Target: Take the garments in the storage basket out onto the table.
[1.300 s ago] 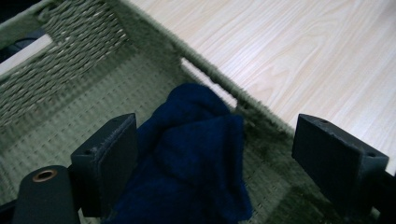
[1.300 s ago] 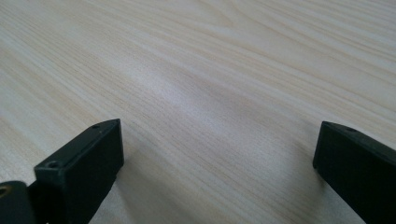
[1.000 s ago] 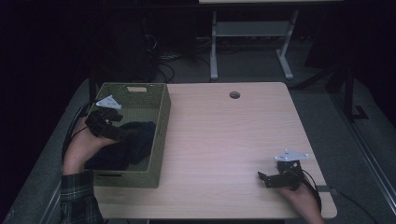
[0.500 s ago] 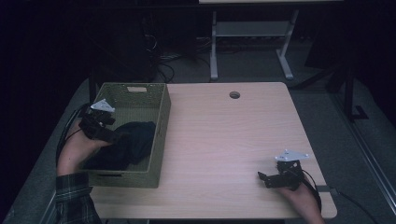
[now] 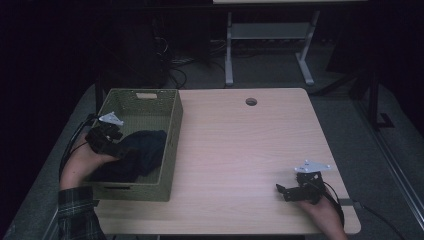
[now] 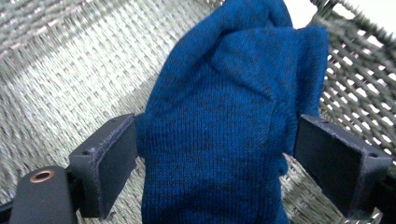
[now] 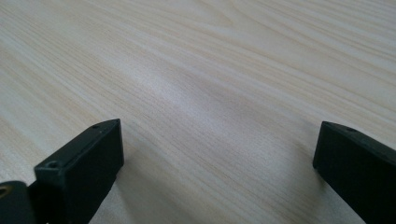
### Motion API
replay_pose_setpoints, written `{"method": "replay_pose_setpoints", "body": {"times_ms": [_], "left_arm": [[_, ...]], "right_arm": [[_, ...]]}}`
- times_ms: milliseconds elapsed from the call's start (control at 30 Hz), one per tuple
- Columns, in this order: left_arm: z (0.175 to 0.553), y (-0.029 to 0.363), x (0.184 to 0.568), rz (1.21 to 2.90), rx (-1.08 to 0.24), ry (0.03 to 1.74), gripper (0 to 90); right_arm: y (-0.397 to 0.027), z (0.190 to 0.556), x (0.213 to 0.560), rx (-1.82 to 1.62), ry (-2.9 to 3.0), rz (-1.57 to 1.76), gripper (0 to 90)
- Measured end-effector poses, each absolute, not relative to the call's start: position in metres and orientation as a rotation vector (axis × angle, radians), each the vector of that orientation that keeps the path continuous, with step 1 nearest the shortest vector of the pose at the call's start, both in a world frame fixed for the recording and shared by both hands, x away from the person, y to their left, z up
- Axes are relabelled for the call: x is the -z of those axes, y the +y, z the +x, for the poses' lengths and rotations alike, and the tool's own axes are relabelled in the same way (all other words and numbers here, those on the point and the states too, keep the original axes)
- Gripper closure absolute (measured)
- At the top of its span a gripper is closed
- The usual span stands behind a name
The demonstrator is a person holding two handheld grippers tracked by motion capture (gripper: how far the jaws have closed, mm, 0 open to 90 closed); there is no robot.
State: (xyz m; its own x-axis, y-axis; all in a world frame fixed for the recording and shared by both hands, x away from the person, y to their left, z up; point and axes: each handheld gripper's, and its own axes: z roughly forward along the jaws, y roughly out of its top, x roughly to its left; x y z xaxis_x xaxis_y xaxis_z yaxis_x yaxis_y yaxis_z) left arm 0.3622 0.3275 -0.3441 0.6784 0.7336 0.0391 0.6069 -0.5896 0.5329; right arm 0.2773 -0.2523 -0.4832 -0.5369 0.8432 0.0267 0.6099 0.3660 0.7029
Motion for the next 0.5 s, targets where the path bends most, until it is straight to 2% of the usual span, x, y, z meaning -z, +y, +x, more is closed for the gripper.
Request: {"method": "replay_pose_setpoints", "body": {"times_ms": [500], "left_arm": [[0.368, 0.326, 0.365, 2.452, -0.25, 1.075, 12.9]], "right_arm": [[-0.252, 0.277, 0.483, -0.962, 2.295, 1.273, 1.4]]}}
